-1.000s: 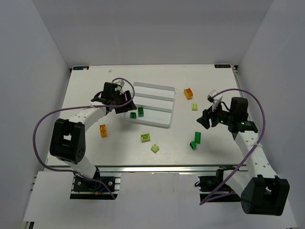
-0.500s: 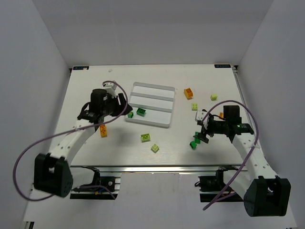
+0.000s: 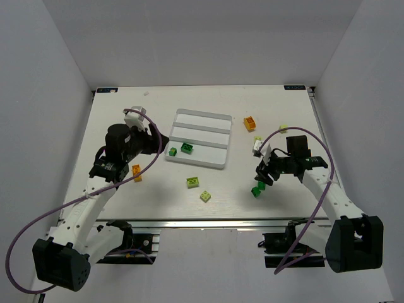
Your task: Sort the legos into containers by color
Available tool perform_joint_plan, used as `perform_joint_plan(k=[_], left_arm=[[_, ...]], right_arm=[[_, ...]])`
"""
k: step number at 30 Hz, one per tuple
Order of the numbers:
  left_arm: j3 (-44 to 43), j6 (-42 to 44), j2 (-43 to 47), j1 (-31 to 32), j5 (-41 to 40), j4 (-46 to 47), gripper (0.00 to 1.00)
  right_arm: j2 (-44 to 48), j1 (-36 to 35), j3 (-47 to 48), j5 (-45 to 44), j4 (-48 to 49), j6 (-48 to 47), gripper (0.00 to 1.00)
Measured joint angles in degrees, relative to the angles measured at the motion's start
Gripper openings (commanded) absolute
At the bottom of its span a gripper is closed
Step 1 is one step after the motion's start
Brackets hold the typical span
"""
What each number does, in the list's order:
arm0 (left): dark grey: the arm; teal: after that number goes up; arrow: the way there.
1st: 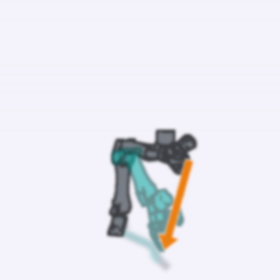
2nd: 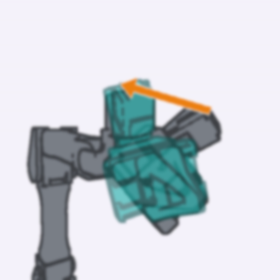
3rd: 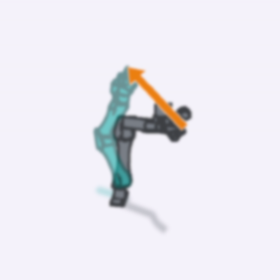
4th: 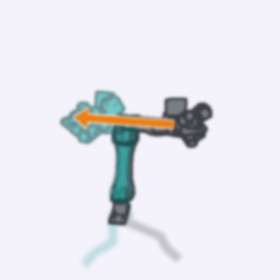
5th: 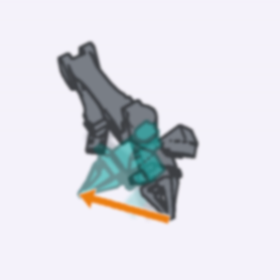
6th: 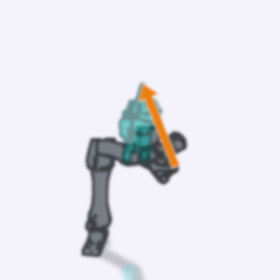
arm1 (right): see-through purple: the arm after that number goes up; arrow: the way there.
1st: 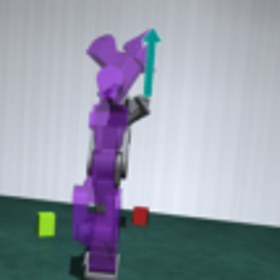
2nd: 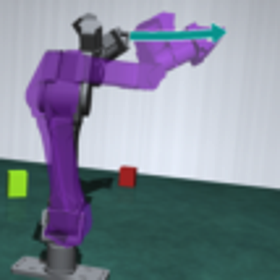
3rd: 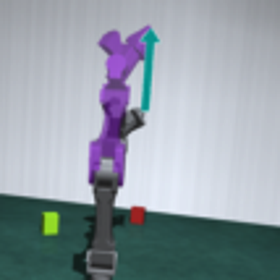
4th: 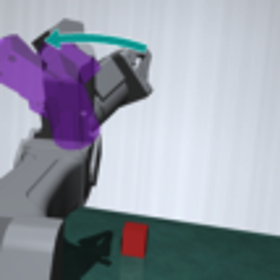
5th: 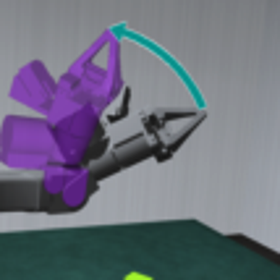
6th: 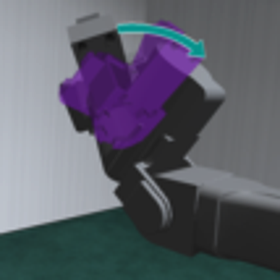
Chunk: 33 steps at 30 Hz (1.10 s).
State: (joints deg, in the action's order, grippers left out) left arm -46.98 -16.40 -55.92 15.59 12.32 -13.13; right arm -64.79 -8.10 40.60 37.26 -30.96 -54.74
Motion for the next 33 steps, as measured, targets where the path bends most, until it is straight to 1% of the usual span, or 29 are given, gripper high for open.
perform_joint_plan(k=[2, 5, 8, 12, 18, 24, 30, 33], left_arm=[[0.02, 0.09, 0.74, 0.0, -0.26, -0.13, 0.77], [0.02, 0.09, 1.68, 0.0, -0.44, -0.11, 0.77], [0.02, 0.09, 2.12, 0.0, -0.76, -0.11, 0.77], [0.02, 0.13, 2.14, 0.0, -1.38, -0.15, 0.77], [0.02, 0.31, 2.14, 0.0, -2.12, -0.15, 0.77], [0.02, 0.48, 2.14, 0.0, -2.47, -0.15, 0.77], [0.02, 0.5, 2.14, 0.0, -2.71, -0.15, 0.77], [0.02, 0.5, 2.14, 0.0, -2.78, -0.15, 0.77]], right_arm=[[1.6, -0.98, -0.02, -1.27, 1.16, 5.05, 0.58], [2.51, -2.49, -0.33, -3.3, 2.43, 11.74, 0.55], [2.51, -4.33, -2.36, -6.54, 4.22, 16.83, 0.57], [1.99, -6.75, -4.52, -10.49, 4.15, 21.35, 0.61], [0.61, -10.27, -5.35, -16.06, 4.39, 24.85, 0.66], [-0.46, -13.0, -6.58, -19.78, 4.74, 26.14, 0.65], [-2.43, -15.26, -6.78, -22.18, 5.22, 26.34, 0.58], [-3.13, -15.96, -6.78, -22.99, 5.31, 26.27, 0.48]])
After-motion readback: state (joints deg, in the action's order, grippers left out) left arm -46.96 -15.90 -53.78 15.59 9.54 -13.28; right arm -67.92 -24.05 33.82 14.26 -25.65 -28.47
